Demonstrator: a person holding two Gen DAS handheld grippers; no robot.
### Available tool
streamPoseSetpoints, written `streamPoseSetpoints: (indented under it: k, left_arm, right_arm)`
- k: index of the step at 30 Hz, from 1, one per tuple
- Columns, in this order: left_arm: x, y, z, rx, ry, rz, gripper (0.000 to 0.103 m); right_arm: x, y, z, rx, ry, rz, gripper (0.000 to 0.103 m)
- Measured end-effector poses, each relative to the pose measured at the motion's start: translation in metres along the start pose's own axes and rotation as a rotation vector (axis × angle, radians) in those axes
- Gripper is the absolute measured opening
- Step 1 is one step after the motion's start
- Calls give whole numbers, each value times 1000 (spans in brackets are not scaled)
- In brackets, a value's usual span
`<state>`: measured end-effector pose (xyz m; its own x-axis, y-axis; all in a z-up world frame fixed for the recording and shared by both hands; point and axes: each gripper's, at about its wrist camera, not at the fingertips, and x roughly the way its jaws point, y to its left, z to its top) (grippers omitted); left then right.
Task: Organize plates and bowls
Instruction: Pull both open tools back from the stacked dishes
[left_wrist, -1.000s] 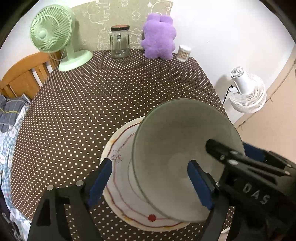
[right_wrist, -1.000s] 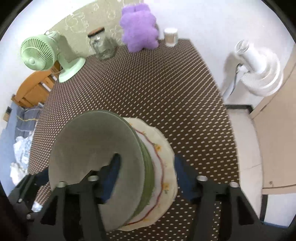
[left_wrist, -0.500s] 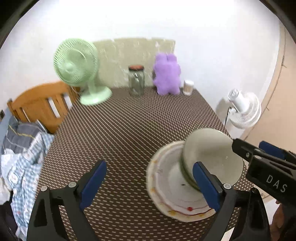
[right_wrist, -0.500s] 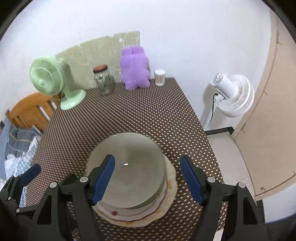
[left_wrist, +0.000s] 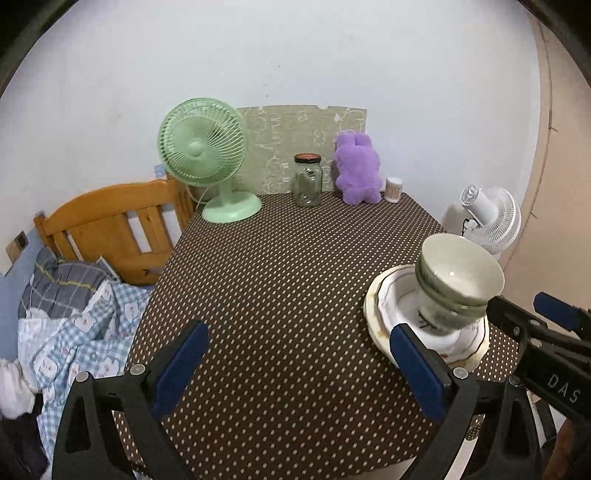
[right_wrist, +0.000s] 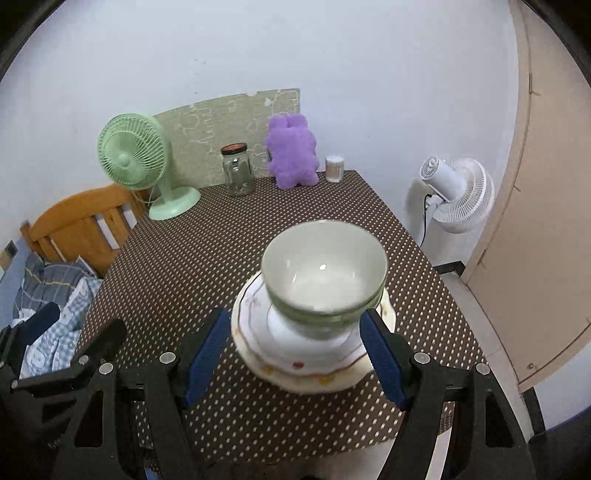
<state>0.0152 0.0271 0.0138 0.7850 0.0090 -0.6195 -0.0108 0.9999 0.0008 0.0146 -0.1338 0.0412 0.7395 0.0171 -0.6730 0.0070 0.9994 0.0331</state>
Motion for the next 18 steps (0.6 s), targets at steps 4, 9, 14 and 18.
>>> streamPoseSetpoints:
  k: [4,9,14,18]
  left_arm:
    - [-9,3,-15,-21,-17,19,100]
    - [-21,1,-34,-48,-26,26,100]
    - [-31,-2,-51,-57,-34,38,100]
    - [-36,-4,-58,-54,-43,38,100]
  right_arm:
    - [-4,2,-15,-8,-3,9,76]
    - [-15,2,-33,-20,-15,27,76]
    - [-26,-2,-49,-25,-44,34,81]
    - [-33,-5,-60,-14,-55,35,81]
